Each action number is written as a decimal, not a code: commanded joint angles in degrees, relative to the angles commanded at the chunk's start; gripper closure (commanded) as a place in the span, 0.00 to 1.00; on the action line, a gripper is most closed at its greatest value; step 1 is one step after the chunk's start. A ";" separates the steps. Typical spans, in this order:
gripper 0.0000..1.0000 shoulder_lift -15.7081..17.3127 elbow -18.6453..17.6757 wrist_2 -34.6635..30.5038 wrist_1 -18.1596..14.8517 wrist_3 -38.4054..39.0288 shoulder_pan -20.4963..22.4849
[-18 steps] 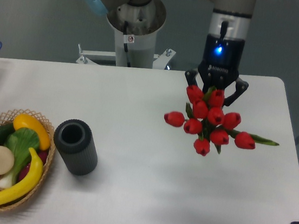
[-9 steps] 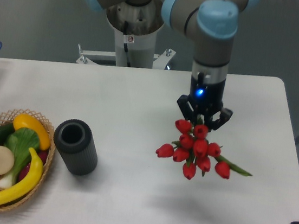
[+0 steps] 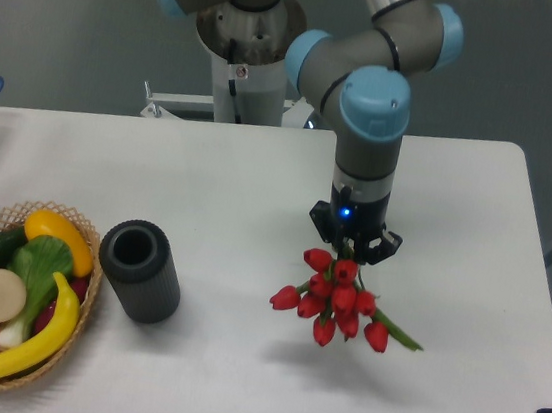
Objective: Place the flowers on the table
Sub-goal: 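Lower the held tulip bouquet down onto the table surface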
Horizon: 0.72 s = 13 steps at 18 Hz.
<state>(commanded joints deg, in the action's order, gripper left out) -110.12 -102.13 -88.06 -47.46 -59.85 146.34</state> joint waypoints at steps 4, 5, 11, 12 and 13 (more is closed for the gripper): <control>0.65 -3.52 2.02 -0.36 0.00 0.09 -0.79; 0.53 -3.53 2.02 -0.27 0.09 0.00 -0.88; 0.00 -0.38 3.61 -0.45 0.09 0.18 -0.71; 0.00 0.77 4.13 -0.45 0.09 0.09 -0.36; 0.00 1.91 5.44 -0.36 0.00 0.78 -0.01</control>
<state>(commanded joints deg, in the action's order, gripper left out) -108.20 -96.69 -88.42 -47.46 -59.07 146.33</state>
